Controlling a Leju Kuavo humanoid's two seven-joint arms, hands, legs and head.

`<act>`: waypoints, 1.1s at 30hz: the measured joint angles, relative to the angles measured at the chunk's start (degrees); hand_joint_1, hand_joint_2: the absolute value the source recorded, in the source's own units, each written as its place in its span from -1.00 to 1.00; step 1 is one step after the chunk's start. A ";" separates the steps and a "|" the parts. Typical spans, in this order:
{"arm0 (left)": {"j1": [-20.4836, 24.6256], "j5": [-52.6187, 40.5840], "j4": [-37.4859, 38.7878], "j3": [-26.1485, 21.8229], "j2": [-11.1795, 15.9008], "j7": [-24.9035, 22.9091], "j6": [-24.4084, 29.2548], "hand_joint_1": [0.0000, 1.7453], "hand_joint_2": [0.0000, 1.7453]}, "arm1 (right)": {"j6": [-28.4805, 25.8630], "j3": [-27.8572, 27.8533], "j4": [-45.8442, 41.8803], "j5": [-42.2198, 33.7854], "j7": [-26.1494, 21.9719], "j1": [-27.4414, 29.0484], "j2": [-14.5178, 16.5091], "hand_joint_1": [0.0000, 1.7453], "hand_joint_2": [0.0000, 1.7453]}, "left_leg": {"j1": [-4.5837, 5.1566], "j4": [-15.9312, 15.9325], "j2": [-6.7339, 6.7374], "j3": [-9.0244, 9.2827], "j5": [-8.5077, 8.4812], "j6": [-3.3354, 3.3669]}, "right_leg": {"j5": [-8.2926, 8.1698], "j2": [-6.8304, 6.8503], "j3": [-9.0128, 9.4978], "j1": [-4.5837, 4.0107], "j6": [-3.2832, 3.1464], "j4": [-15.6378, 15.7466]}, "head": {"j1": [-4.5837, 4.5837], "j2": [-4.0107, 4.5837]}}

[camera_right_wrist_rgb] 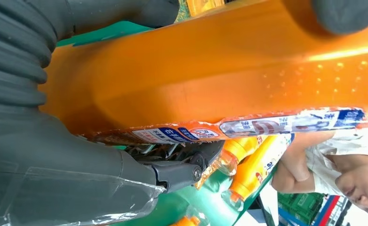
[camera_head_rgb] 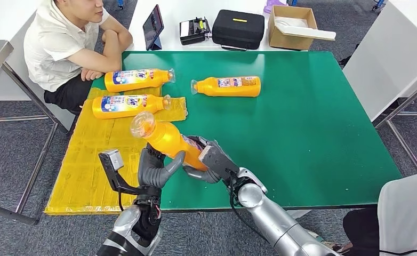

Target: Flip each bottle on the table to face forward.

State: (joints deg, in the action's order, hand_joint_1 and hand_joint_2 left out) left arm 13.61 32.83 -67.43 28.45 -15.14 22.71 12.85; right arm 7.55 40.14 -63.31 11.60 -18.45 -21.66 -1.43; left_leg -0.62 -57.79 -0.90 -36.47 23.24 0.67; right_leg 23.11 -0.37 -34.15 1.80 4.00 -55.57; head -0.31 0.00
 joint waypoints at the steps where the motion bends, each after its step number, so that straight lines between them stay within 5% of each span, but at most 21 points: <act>1: 0.00 -0.21 0.00 0.01 -0.04 0.29 0.72 1.00 1.00 | -0.12 0.08 0.13 -0.16 0.01 -0.02 0.10 1.00 1.00 | 0.00 0.00 0.00 0.00 0.00 0.00 | 0.00 0.00 -0.01 0.00 0.00 0.00 | 0.00 0.00; 28: -0.59 2.48 -0.06 0.05 -0.30 -1.31 -0.56 1.00 1.00 | 0.10 0.84 1.23 -1.29 0.20 0.68 0.82 0.98 1.00 | 0.00 0.00 0.00 -0.02 0.00 0.00 | 0.00 0.00 -0.02 0.00 0.00 0.00 | 0.00 0.00; 32: -0.59 4.71 -0.07 -0.37 -0.29 -2.69 -2.56 1.00 1.00 | 1.77 0.78 1.58 -3.37 0.13 0.65 0.82 -0.87 1.00 | 0.00 0.00 0.00 -0.03 0.00 0.00 | 0.00 0.00 -0.02 0.00 0.00 0.00 | 0.00 0.00; 33: -0.59 5.22 -0.07 -0.49 -0.29 -2.93 -2.92 1.00 1.00 | 1.92 0.78 1.64 -3.68 0.07 0.65 0.82 -1.00 1.00 | 0.00 0.00 0.00 -0.03 0.00 0.00 | 0.00 0.00 -0.02 0.00 0.00 0.00 | 0.00 0.00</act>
State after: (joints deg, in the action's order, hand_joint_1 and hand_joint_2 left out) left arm 13.02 38.05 -67.49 27.97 -15.43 19.78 9.93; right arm 9.46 40.92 -61.67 7.92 -18.38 -21.01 -0.61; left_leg -0.62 -57.79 -0.90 -36.49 23.24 0.67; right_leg 23.11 -0.37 -34.17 1.80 4.00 -55.57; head -0.31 0.00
